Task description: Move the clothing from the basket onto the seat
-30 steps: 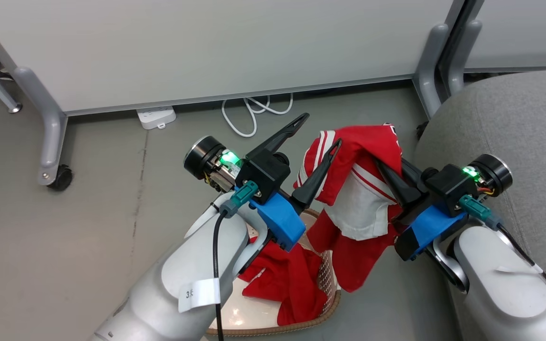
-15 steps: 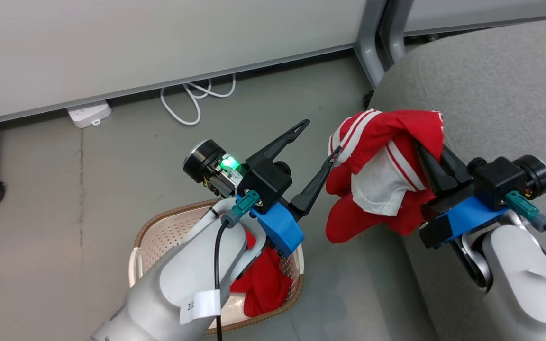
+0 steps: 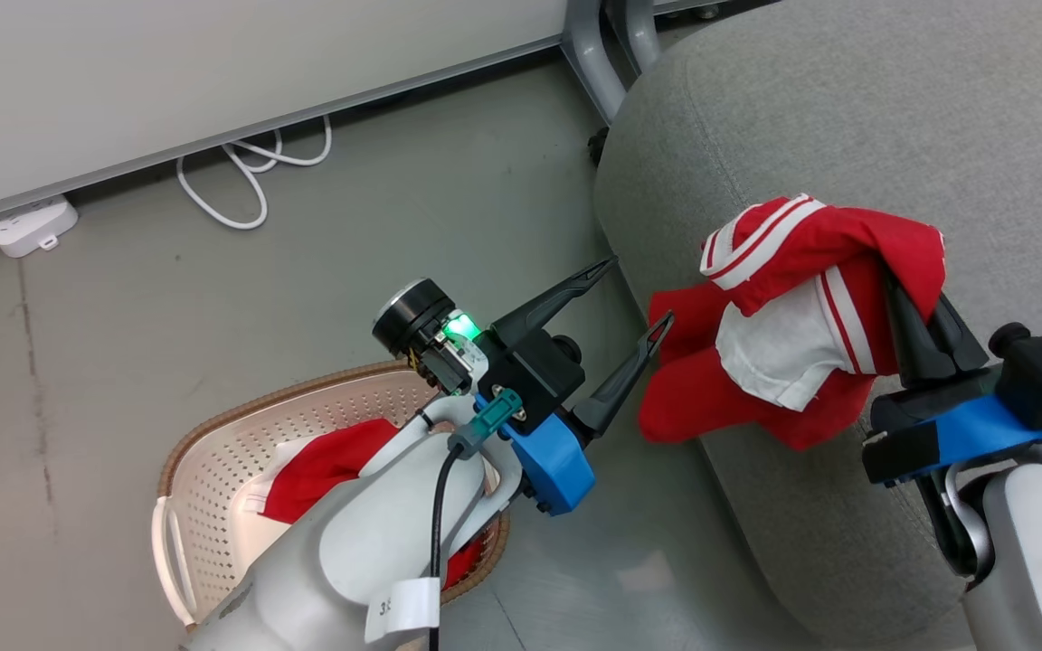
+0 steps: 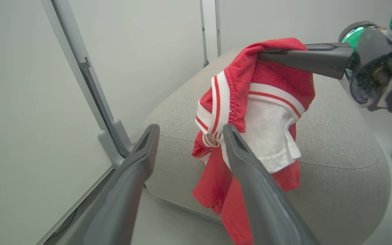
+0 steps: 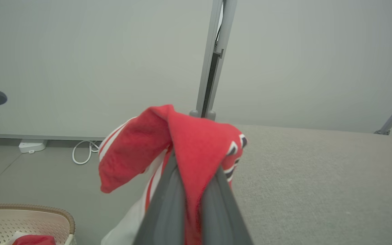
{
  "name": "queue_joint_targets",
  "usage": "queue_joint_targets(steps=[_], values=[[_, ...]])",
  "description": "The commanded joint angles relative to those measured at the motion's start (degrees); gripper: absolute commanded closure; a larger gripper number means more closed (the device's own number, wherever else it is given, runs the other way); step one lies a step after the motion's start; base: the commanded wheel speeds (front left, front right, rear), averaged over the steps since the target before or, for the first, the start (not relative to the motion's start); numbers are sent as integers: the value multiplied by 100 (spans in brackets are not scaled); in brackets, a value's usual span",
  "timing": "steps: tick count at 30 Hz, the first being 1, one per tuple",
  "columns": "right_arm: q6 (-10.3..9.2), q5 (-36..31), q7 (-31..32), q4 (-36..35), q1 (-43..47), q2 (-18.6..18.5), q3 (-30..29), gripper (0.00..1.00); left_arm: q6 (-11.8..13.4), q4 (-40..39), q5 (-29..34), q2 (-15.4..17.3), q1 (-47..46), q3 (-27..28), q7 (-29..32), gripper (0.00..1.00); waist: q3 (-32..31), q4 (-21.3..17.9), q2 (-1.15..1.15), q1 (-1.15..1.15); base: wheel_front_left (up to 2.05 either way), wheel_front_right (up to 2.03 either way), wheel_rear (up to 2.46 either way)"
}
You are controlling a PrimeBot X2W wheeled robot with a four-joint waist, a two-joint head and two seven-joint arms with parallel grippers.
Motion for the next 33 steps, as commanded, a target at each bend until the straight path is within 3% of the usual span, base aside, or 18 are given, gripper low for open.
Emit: queue_joint_targets(steps=[1,10,19,29,33], values=[[1,-43,-26,-54,107,53,-97,100,-8,-20,48,31,-16,-33,3,0,61,-112,0,0,0,0,0],[1,-45,-26,-172,451,265,-454,100,-41,-52,22,63,45,-260,56,0,167,-354,0,0,0,0,0],[1,-81,-26,-278,347,312,-560,100,-2,-92,-21,66,-55,-274,41,0,192,-358,0,0,0,0,0],[1,-124,-25,-741,-627,-36,-850,100,100,-289,37,148,-318,-236,105,0,660,-277,0,0,0,0,0],[1,-170,-26,-999,-1539,-424,-1205,100,123,-472,106,252,-572,-220,188,0,1211,-211,0,0,0,0,0]])
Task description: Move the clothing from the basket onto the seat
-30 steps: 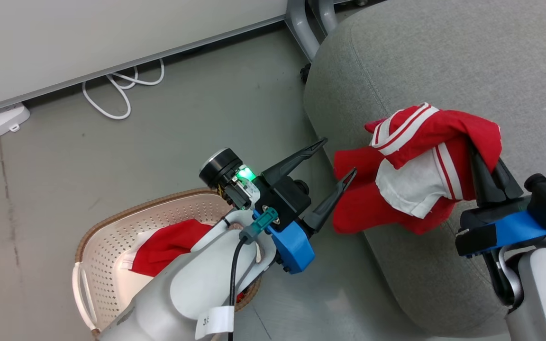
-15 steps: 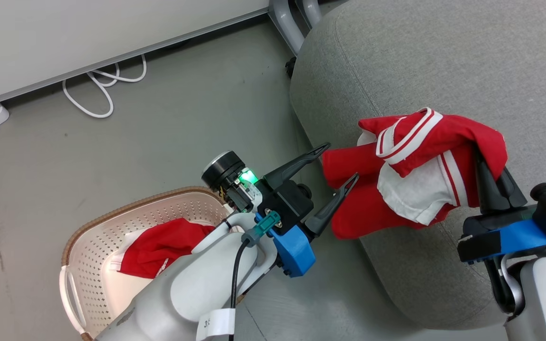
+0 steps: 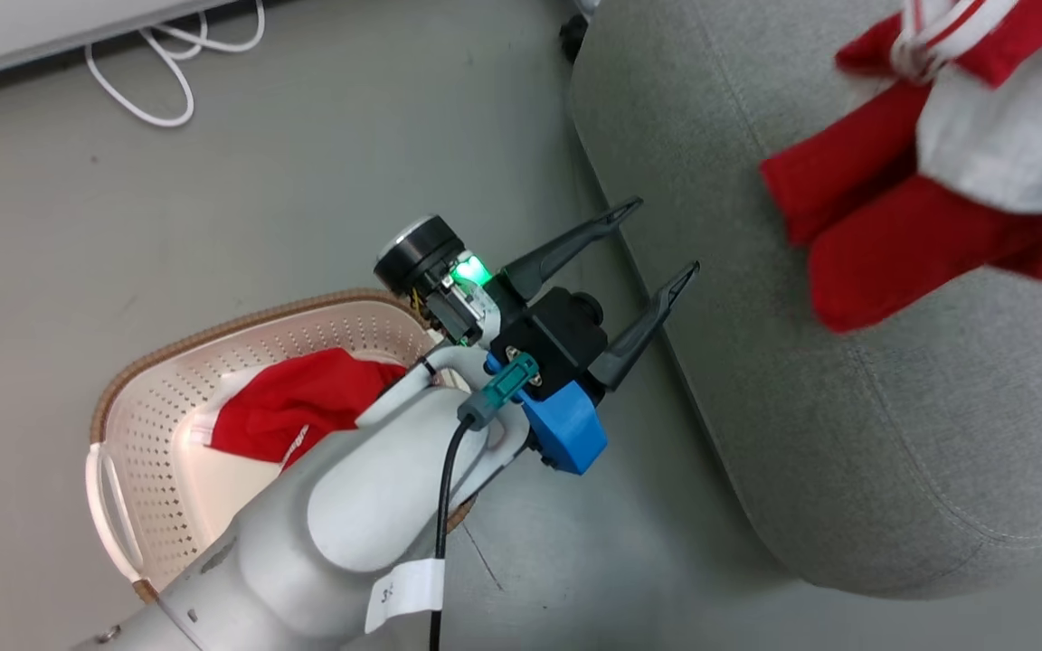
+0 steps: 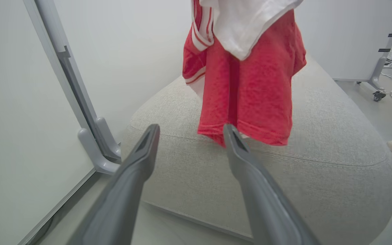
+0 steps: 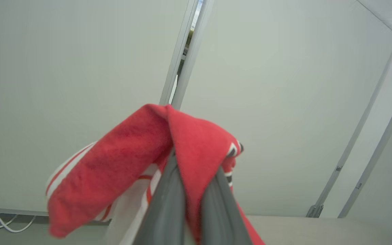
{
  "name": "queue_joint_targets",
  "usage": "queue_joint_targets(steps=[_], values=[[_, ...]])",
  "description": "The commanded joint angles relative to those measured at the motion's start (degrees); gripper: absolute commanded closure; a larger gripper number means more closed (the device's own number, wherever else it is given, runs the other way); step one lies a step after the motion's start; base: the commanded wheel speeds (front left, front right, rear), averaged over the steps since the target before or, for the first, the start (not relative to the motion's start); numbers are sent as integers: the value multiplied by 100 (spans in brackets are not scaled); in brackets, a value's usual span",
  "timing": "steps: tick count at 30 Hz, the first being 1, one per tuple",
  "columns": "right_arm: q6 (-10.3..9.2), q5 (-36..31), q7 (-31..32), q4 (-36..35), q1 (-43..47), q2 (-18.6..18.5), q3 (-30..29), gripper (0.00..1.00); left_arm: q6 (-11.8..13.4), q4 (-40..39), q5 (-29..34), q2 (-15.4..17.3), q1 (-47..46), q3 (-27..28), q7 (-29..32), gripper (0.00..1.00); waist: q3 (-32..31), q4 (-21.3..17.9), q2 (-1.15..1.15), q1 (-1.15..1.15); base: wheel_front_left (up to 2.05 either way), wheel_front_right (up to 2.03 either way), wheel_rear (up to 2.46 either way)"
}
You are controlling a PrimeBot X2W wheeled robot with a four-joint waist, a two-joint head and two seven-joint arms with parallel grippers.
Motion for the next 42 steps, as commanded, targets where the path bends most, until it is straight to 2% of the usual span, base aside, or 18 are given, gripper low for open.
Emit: queue_joint_targets(steps=[1,10,15,18,32,39,40,41,42], values=[[1,-24,-25,-108,-388,-199,-234,100,18,-83,52,86,-197,13,51,0,463,80,0,0,0,0,0],[1,150,-24,-130,-1607,-1100,-1939,100,101,-512,270,311,-766,104,240,0,1595,228,0,0,0,0,0],[1,223,-25,304,-1816,-1509,-2471,100,127,-717,355,445,-960,111,347,0,1995,243,0,0,0,0,0],[1,161,-25,590,-1657,-1634,-2556,100,133,-823,402,487,-1063,95,390,0,2177,278,0,0,0,0,0],[1,104,-24,2175,-1021,-1109,-2456,100,184,-1016,416,560,-1135,-7,418,0,2392,416,0,0,0,0,0],[1,20,-24,2771,-1099,-867,-2340,100,220,-970,363,566,-1085,-39,364,0,2353,468,0,0,0,0,0],[1,-11,-24,2757,-1148,-842,-2391,70,226,-959,357,565,-1074,-37,350,0,2325,467,0,0,0,0,0],[1,-45,-24,2732,-1162,-799,-2432,0,237,-946,352,553,-1065,-35,339,0,2294,470,0,0,0,0,0],[1,-64,-24,2720,-1136,-732,-2456,0,247,-933,347,544,-1056,-36,319,0,2257,469,0,0,0,0,0]])
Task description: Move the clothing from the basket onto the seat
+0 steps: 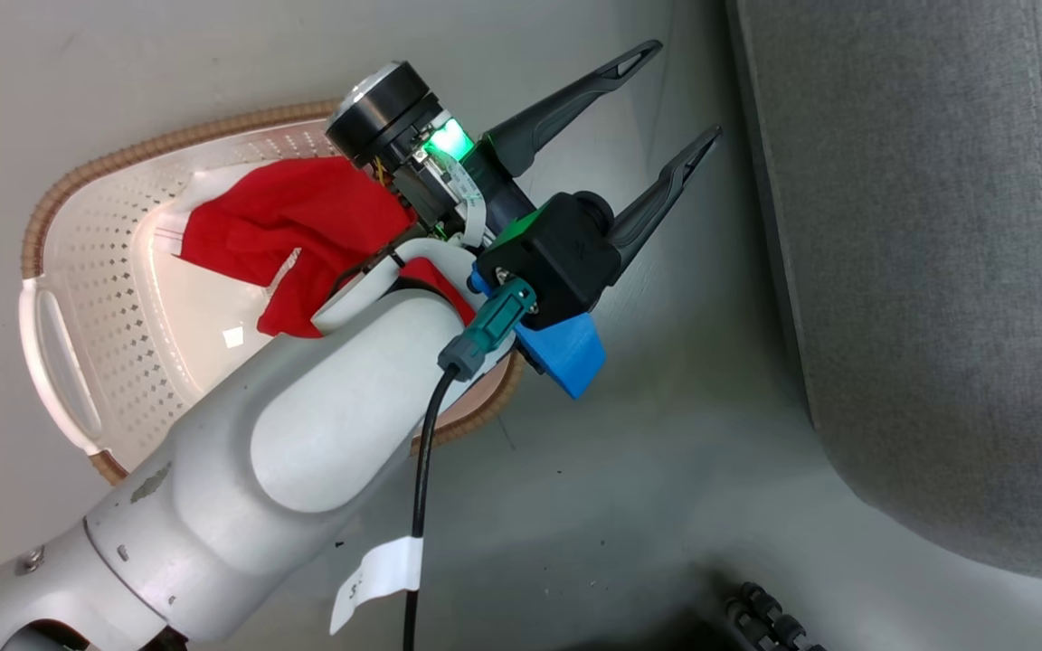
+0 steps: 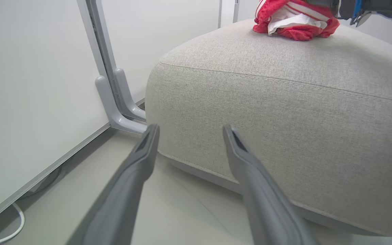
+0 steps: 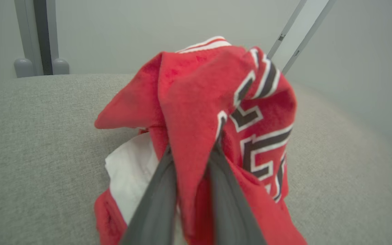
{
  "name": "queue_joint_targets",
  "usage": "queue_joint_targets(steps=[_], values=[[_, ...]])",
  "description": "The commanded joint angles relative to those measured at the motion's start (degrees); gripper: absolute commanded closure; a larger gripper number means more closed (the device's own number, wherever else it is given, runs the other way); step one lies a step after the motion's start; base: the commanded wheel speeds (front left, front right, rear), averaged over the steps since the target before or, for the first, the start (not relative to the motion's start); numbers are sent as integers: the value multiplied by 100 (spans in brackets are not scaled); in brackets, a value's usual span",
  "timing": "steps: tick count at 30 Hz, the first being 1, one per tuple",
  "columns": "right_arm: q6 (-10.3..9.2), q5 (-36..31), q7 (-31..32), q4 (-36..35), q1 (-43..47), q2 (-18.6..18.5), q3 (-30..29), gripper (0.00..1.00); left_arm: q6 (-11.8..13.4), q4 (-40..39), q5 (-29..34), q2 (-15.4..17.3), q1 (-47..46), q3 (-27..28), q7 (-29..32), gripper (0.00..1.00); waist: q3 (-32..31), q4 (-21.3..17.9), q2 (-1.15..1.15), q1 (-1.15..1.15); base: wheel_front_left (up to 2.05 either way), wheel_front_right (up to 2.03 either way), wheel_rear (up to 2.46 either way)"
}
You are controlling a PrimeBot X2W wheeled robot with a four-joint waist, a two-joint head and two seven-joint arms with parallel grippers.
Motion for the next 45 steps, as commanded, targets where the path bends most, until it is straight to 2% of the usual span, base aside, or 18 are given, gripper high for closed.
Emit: queue_joint_targets(steps=[1,9,17,24,31,40,45], values=[[1,-46,-22,-39,21,104,-46,0,26,29,-30,-11,33,-7,-59,0,-91,-3,0,-1,0,0,0],[1,-39,-22,-815,1131,265,-80,0,71,341,-210,-170,314,-11,-362,0,-842,22,0,-1,0,0,0],[1,79,-23,-1870,2314,371,532,0,311,635,-576,-245,982,393,-541,0,-1909,155,0,-1,0,0,0],[1,23,-21,-2513,2758,580,1297,0,593,236,-612,-203,1749,1250,-549,0,-2643,443,0,-1,0,0,0],[1,-69,-22,-2679,2811,717,2170,0,661,-67,-439,-262,2530,2202,-552,0,-3193,826,0,-1,0,0,0],[1,-49,-22,-2608,2942,1015,2964,0,552,-272,-164,-469,3471,3382,-551,0,-3819,1264,0,-1,0,0,0],[1,-12,-22,-2519,3091,1187,3272,0,403,-297,11,-562,3955,3889,-551,0,-4094,1433,0,-1,0,0,0]])
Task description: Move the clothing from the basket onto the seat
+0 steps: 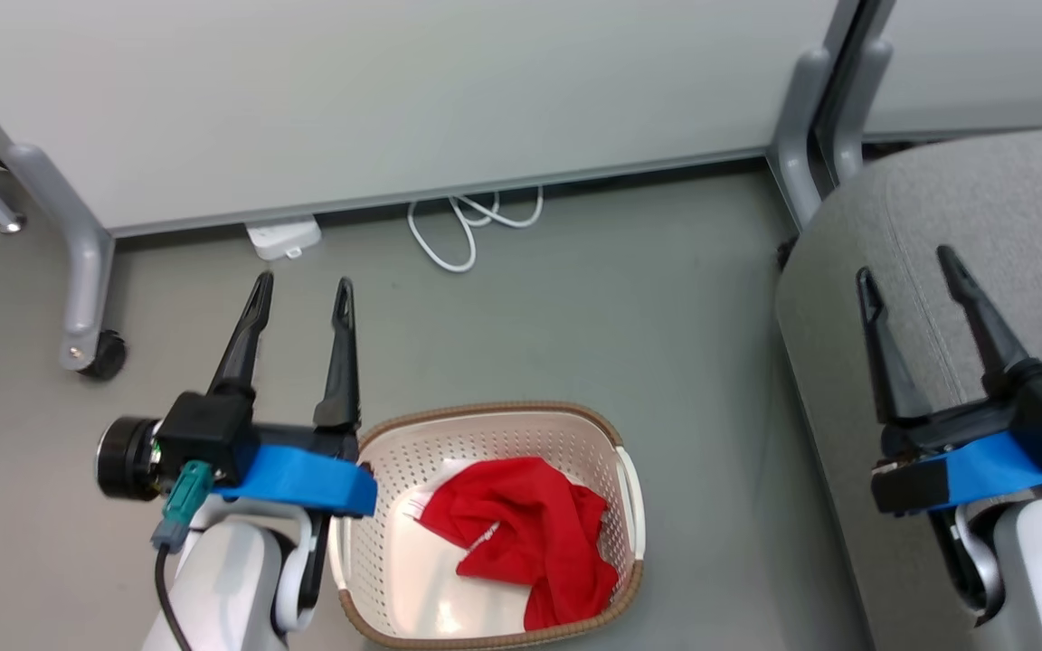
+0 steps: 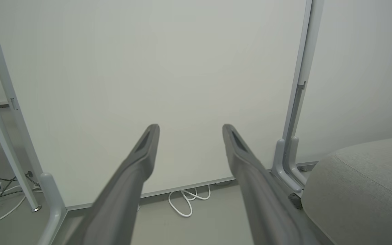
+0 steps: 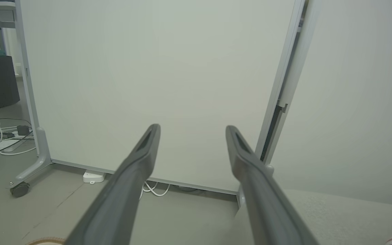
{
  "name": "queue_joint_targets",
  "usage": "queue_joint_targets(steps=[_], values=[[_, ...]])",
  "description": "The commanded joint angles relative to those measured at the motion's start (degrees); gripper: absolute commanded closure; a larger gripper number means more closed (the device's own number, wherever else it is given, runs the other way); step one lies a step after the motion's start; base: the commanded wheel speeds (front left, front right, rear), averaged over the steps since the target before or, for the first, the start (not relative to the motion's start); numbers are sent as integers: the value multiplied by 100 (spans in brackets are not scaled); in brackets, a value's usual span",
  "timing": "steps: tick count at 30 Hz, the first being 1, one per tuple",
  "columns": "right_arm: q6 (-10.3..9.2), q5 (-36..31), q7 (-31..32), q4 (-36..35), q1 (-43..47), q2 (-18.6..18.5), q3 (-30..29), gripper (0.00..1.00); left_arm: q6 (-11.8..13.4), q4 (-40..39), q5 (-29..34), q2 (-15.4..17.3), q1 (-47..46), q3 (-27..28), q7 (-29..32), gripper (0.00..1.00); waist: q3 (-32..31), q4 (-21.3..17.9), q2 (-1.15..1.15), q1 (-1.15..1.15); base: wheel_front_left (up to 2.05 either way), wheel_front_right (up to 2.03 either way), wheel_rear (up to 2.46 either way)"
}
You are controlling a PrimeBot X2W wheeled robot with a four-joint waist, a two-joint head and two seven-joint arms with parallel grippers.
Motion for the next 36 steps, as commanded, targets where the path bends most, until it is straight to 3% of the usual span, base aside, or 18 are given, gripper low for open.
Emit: queue_joint_targets(steps=[1,10,18,36], values=[[1,32,-22,49,149,67,60,0,-60,-5,83,-19,197,162,-25,0,-214,175,0,1,0,0,0],[1,25,-22,156,598,349,119,0,-371,-39,328,-187,843,777,-24,0,-580,337,0,1,0,0,0],[1,21,-22,159,1118,569,-113,0,-584,-17,515,-331,1176,959,-25,0,-767,396,0,1,0,0,0],[1,18,-22,180,1661,820,-321,0,-749,32,640,-458,1426,1126,-25,0,-907,357,0,1,0,0,0]])
